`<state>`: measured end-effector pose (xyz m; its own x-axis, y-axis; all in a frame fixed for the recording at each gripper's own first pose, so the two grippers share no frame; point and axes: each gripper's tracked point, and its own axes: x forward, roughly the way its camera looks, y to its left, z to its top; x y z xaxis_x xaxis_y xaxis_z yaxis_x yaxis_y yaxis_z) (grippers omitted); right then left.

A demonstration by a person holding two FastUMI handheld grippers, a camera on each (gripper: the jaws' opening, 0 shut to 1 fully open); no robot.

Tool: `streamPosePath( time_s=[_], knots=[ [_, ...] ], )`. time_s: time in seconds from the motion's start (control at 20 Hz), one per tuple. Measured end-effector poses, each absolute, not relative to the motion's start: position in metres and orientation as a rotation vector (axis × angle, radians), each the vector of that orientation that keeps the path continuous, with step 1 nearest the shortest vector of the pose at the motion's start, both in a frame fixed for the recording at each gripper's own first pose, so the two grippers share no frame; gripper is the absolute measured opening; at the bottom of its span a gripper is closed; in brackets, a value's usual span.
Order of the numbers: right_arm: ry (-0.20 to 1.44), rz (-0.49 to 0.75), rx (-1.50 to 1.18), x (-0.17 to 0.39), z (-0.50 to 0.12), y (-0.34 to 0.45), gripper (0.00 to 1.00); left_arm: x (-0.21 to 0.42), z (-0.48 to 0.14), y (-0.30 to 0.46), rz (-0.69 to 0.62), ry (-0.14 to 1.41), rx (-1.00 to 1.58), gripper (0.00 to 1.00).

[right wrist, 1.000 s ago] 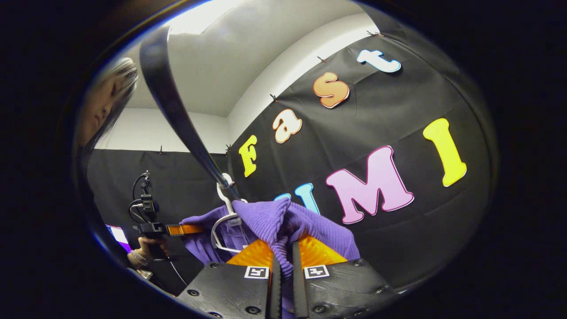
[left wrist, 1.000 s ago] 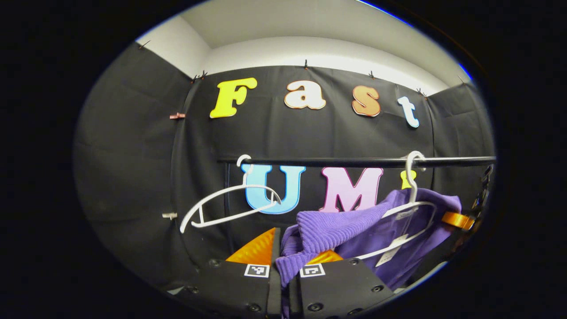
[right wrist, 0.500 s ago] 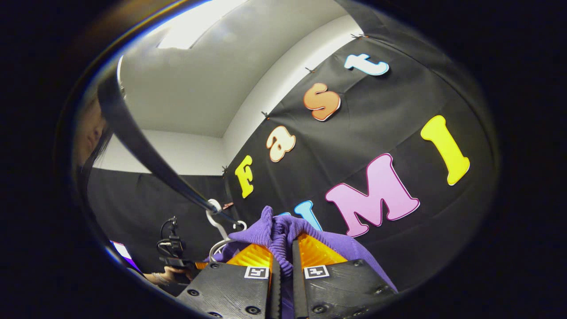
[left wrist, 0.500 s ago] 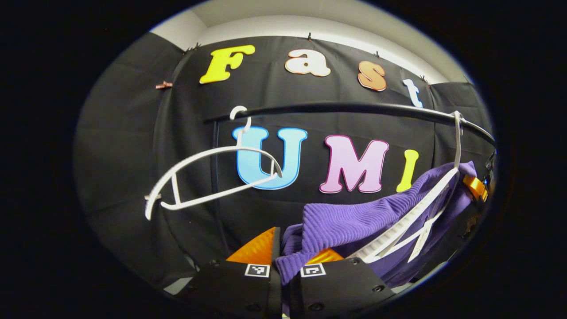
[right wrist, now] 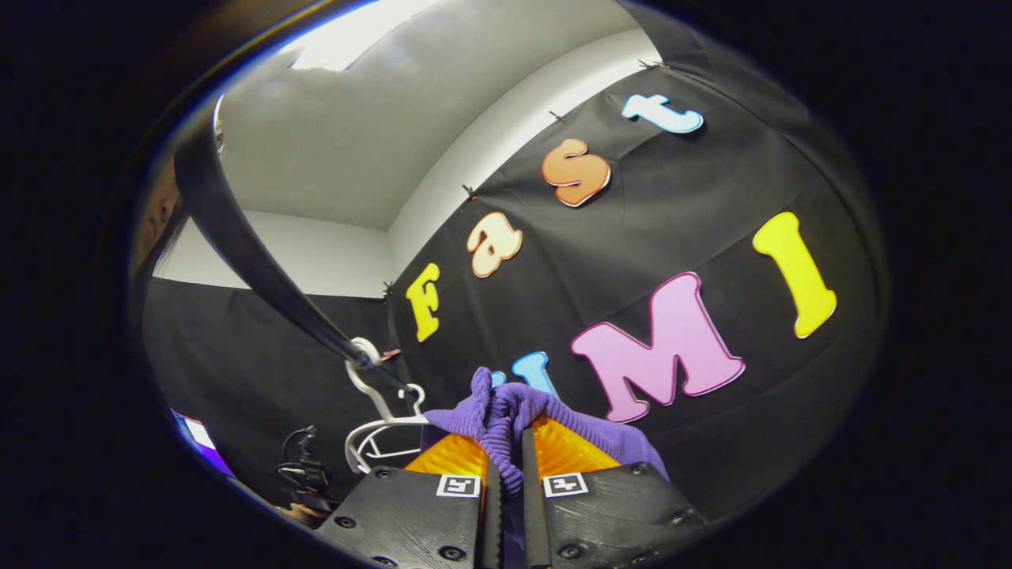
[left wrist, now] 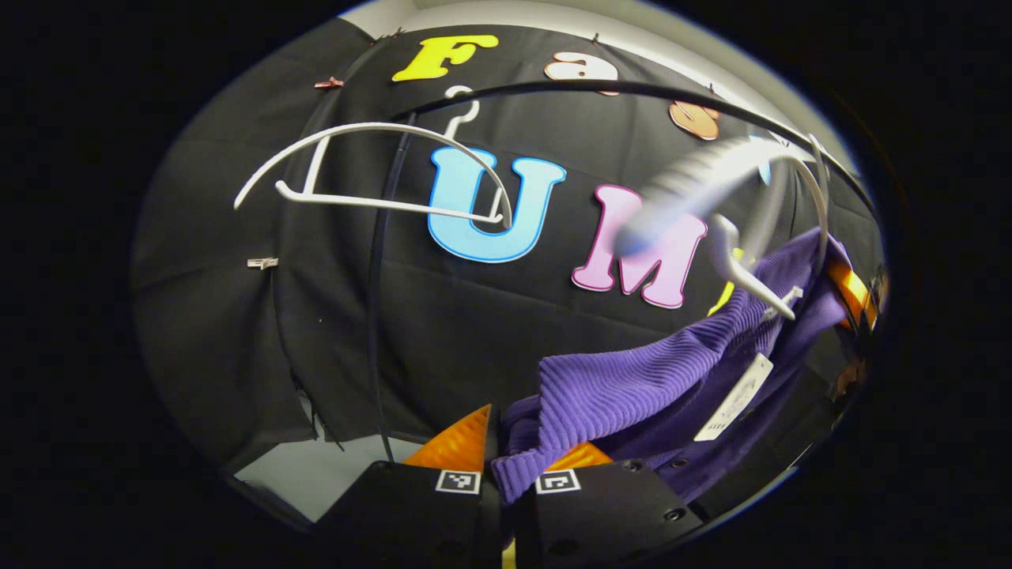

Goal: Grasp the clothes on the hanger with both hands and then place them into the laundry hamper below.

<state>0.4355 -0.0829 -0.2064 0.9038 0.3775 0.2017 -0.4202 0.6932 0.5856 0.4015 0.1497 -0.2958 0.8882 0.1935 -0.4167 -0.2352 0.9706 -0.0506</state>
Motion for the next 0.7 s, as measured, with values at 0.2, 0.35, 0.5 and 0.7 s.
streamPosePath(
  time_s=[0.2, 0.35, 0.5, 0.7],
  knots=[
    [-0.002, 0.328, 0.654, 0.439, -0.246, -0.112, 0.14, 0.385, -0.320, 0.109, 0.176, 0.476, -0.084, 0.10],
    [0.024, 0.293, 0.659, 0.442, -0.257, -0.115, 0.14, 0.373, -0.337, 0.085, 0.150, 0.522, -0.156, 0.11],
    [-0.008, 0.184, 0.673, 0.459, -0.251, -0.149, 0.10, 0.379, -0.334, 0.059, 0.126, 0.510, -0.197, 0.11],
    [0.012, 0.062, 0.666, 0.463, -0.268, -0.180, 0.14, 0.405, -0.320, 0.024, 0.061, 0.460, -0.233, 0.11]
  ],
)
